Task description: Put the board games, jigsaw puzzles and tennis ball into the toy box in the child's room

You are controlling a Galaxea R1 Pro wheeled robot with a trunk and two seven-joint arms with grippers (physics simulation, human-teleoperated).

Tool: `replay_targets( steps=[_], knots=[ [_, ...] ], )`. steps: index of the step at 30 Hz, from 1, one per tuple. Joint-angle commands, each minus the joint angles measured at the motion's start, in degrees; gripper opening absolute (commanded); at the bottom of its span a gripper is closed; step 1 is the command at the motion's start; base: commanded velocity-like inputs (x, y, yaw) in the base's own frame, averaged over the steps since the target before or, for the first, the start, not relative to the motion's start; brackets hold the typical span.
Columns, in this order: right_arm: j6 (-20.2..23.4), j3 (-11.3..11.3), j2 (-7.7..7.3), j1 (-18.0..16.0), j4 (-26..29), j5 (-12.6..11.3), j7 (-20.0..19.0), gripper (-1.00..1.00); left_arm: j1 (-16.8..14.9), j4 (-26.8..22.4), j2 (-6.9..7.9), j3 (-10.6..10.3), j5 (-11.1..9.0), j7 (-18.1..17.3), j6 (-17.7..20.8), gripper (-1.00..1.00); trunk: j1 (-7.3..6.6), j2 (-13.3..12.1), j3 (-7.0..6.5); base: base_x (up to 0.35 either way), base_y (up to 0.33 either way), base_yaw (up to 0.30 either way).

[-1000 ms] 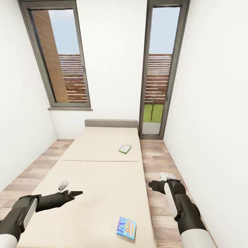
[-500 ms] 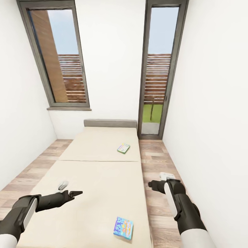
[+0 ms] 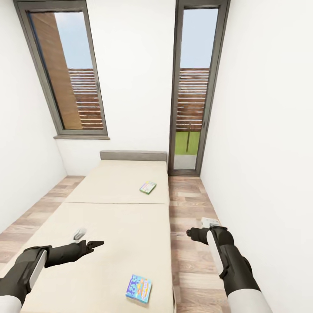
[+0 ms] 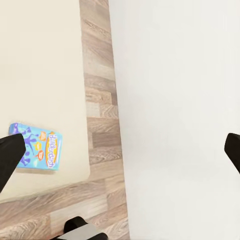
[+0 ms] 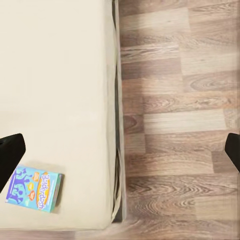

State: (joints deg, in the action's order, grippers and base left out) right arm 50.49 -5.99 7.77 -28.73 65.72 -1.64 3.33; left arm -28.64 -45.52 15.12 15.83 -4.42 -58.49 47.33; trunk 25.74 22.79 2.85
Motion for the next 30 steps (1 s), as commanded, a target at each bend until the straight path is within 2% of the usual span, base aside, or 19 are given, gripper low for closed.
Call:
replay_targets(
  steps=[1, 12, 18, 30],
  knots=[
    [0.23, -0.07, 0.03, -0.06, 0.06, -0.2, 0.27, 1.0, -0.05, -0.01, 0.02, 0.05, -0.18, -0.05, 0.45, 1.0, 0.05, 0.13, 0.13, 0.106, -0.136, 0.0],
    [0.22, -0.2, 0.01, -0.02, 0.03, -0.2, 0.27, 1.0, -0.09, -0.03, 0.0, -0.04, -0.13, -0.04, 0.4, 1.0, 0.05, 0.13, 0.13, 0.137, -0.069, -0.05],
    [0.23, -0.19, -0.03, -0.02, 0.21, -0.2, 0.22, 1.0, -0.05, -0.03, 0.0, -0.02, -0.15, -0.04, 0.39, 1.0, 0.05, 0.13, 0.13, 0.017, -0.061, -0.158],
    [0.29, -0.03, 0.03, -0.02, 0.38, -0.2, 0.18, 1.0, -0.04, -0.04, 0.0, 0.06, -0.13, -0.04, 0.42, 1.0, 0.05, 0.13, 0.13, 0.001, -0.13, -0.014]
  ],
)
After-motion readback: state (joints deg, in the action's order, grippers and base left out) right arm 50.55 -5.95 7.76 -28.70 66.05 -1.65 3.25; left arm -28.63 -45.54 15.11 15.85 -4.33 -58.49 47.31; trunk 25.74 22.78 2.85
